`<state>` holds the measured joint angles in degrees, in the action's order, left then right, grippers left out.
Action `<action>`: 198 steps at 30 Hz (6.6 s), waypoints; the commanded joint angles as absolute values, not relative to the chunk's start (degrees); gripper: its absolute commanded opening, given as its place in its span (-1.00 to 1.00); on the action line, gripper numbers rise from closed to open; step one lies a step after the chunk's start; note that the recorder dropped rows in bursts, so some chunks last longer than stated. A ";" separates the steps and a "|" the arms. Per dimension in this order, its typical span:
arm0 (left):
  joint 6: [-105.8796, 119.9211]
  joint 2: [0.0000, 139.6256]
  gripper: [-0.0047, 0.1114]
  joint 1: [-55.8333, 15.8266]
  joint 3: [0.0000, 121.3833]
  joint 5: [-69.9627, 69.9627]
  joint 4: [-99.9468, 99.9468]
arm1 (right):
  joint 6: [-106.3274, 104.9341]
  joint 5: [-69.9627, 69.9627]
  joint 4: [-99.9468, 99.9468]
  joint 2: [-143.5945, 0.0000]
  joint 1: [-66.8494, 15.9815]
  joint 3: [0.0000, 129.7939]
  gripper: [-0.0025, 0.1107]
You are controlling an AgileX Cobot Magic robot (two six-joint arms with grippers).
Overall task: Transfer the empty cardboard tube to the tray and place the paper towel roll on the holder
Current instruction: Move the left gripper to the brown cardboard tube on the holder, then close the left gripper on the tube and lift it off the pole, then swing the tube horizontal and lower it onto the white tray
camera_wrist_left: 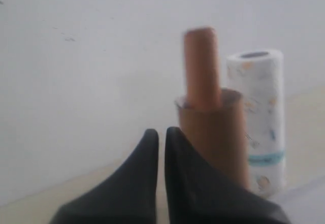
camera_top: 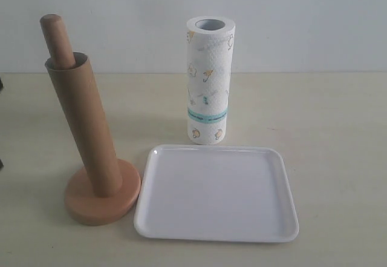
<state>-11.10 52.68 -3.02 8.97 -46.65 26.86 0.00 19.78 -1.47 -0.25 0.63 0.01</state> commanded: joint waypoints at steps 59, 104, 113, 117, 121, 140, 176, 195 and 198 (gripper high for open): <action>-21.10 89.52 0.41 -2.92 14.10 -69.96 38.01 | 0.00 19.10 -1.17 0.00 0.49 0.00 -0.96; -53.11 61.29 -0.85 -2.92 38.35 -52.28 47.73 | 0.00 19.10 -1.17 0.00 0.49 0.00 -0.96; -78.62 54.55 -0.85 -2.92 60.03 -42.99 72.67 | 0.00 19.10 -1.17 0.00 0.49 0.00 -0.96; -91.34 54.67 -0.85 -2.92 65.86 -43.23 81.92 | 0.00 19.10 -1.17 0.00 0.49 0.00 -0.96; -96.22 54.67 -0.85 -2.92 66.72 -47.52 91.40 | 0.00 19.10 -1.17 0.00 0.49 0.00 -0.96; -99.46 71.17 -0.85 -37.60 61.01 -36.13 99.95 | 0.00 19.10 -1.17 0.00 0.49 0.00 -0.96; 3.68 107.63 -0.85 -60.58 81.79 52.24 30.87 | 0.00 19.10 -1.17 0.00 0.49 0.00 -0.96; 26.68 121.47 -0.85 -53.38 94.67 52.32 7.75 | 0.00 19.10 -1.17 0.00 0.49 0.00 -0.96; 26.68 121.94 -0.85 -51.21 94.67 51.98 5.92 | 0.00 19.10 -1.17 0.00 0.49 0.00 -0.96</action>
